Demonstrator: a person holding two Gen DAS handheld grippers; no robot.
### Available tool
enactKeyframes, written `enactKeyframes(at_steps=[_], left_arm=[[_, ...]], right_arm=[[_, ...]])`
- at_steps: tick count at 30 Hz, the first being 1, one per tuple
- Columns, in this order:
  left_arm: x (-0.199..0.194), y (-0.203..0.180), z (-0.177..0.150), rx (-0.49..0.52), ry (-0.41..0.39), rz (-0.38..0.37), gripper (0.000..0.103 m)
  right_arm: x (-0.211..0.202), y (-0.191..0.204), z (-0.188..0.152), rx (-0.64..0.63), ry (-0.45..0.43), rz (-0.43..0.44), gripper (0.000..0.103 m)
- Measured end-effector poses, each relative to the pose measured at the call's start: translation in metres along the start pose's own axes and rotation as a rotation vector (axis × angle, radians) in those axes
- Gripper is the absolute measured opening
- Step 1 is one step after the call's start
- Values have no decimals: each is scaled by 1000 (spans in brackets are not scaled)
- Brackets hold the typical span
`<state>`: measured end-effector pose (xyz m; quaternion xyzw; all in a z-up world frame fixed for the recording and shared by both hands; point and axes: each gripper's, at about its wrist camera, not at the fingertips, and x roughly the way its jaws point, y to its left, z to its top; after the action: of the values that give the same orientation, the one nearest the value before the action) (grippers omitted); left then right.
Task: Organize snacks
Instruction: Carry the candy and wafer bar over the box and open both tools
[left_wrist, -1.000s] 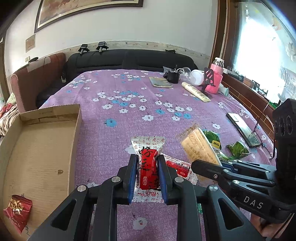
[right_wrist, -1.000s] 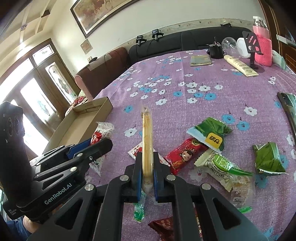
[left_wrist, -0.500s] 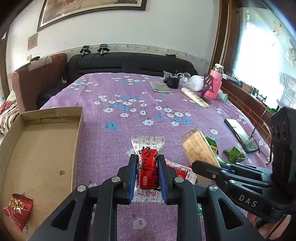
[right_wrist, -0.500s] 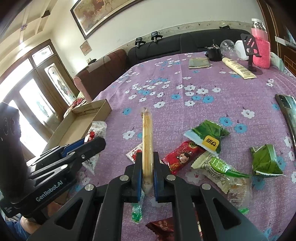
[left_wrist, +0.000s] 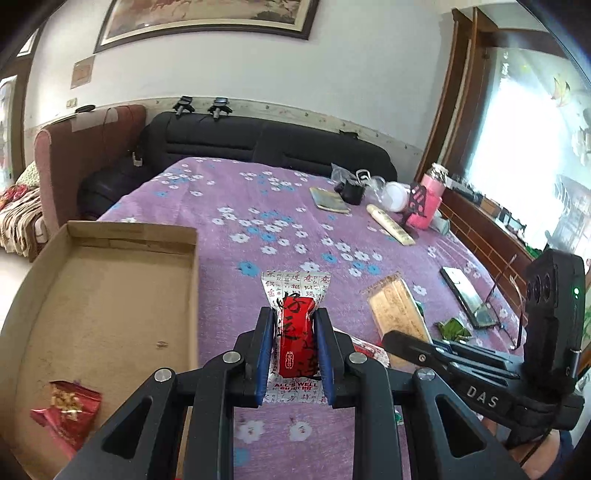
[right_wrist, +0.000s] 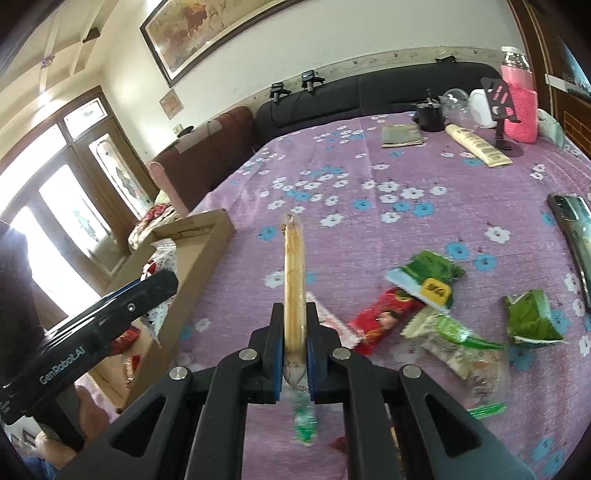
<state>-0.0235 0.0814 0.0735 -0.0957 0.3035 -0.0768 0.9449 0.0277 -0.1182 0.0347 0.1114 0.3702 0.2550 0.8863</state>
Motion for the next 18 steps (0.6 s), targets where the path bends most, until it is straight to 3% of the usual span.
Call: enactKeyframes(at_steps=[18], left_arm=[[-37, 114, -17, -189, -22, 195, 23]], right_arm=[[33, 113, -5, -177, 66, 171, 9]])
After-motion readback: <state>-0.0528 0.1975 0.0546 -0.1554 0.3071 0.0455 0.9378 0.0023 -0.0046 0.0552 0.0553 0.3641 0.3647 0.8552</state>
